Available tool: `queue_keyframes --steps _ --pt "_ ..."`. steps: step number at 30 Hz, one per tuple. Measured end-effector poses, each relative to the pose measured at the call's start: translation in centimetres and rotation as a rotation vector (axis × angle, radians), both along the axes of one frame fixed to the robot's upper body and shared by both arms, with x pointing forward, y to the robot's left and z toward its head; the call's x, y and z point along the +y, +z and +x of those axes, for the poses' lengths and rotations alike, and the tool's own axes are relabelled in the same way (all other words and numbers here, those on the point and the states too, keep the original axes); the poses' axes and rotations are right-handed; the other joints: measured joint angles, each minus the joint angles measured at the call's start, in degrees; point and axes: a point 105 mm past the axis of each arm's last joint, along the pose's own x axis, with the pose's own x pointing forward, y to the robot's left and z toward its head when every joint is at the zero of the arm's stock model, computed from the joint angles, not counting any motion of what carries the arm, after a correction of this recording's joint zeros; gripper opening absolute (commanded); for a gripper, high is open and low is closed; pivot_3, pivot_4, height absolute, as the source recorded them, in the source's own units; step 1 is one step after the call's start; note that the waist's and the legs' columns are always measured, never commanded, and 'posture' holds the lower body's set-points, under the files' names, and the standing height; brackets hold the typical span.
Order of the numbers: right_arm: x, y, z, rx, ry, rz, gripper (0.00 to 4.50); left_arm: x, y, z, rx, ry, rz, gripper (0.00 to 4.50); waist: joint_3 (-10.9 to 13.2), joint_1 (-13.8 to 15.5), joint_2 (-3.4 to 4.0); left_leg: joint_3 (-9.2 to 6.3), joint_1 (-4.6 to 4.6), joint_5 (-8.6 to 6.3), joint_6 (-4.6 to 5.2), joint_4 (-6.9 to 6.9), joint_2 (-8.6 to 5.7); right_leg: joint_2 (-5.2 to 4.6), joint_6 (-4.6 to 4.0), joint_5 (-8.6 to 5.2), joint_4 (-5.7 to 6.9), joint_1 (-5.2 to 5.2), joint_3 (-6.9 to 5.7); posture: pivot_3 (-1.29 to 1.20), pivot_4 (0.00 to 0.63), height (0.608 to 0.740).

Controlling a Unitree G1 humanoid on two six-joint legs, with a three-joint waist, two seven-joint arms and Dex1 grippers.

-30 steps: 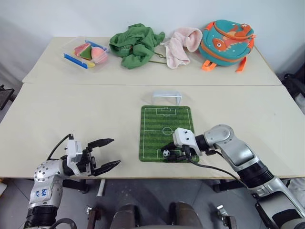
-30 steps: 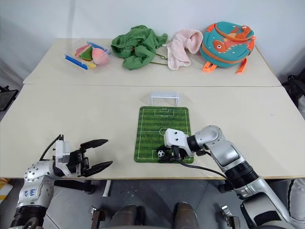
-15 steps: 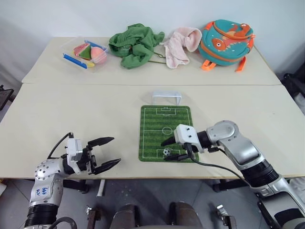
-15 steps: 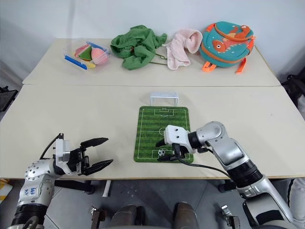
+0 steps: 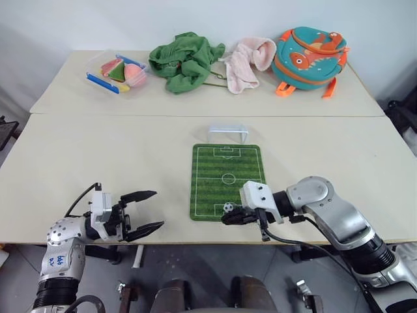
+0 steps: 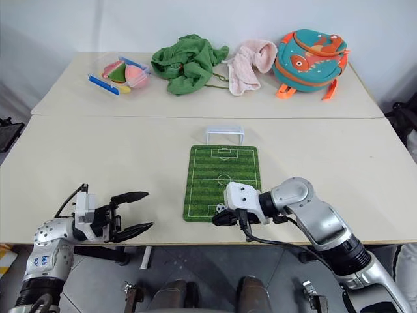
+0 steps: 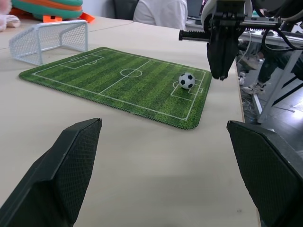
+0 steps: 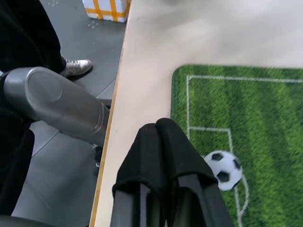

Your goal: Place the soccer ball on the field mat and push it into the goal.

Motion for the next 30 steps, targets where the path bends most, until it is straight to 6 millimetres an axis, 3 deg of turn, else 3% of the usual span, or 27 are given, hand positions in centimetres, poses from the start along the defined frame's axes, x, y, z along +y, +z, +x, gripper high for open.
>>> queue_keyframes --steps 4,9,15,18,30 --pt "0.2 -1.3 -0.2 0.030 -0.010 -0.004 0.03 0.0 0.0 -0.1 0.000 -0.008 0.003 4.50 0.0 0.0 -0.01 0.01 0.00 0.00 0.00 0.02 -0.02 -0.01 0.00 0.00 0.00 0.00 0.01 0.00 0.150 0.740" --pt "0.3 -2.0 1.5 0.036 -0.072 0.012 0.03 0.3 0.3 -0.2 -0.006 -0.021 0.018 4.50 0.0 -0.1 -0.05 0.02 0.00 0.00 0.00 0.02 0.00 0.00 0.00 0.00 0.00 0.00 0.01 0.00 0.150 0.740" --pt "-1.3 2.9 8.4 -0.121 -0.295 0.123 0.03 0.6 1.8 1.2 -0.062 -0.009 0.004 4.50 0.0 0.0 -0.05 -0.01 -0.01 0.00 0.00 0.05 0.00 0.00 0.00 0.00 0.04 0.00 -0.01 0.00 0.150 0.740" --pt "-2.4 4.0 10.4 -0.162 -0.379 0.157 0.03 0.6 2.1 1.8 -0.072 -0.004 -0.002 4.50 0.0 0.0 -0.06 -0.07 -0.03 0.00 -0.01 -0.04 -0.01 0.00 0.00 0.00 0.03 -0.01 -0.12 0.00 0.150 0.740" --pt "-4.5 6.1 10.9 -0.192 -0.432 0.225 0.03 1.2 2.2 3.4 -0.094 0.077 0.011 4.50 0.0 -0.1 -0.07 -0.03 -0.04 0.01 -0.01 -0.01 0.00 -0.01 0.00 0.00 0.02 -0.02 -0.16 0.00 0.150 0.740"
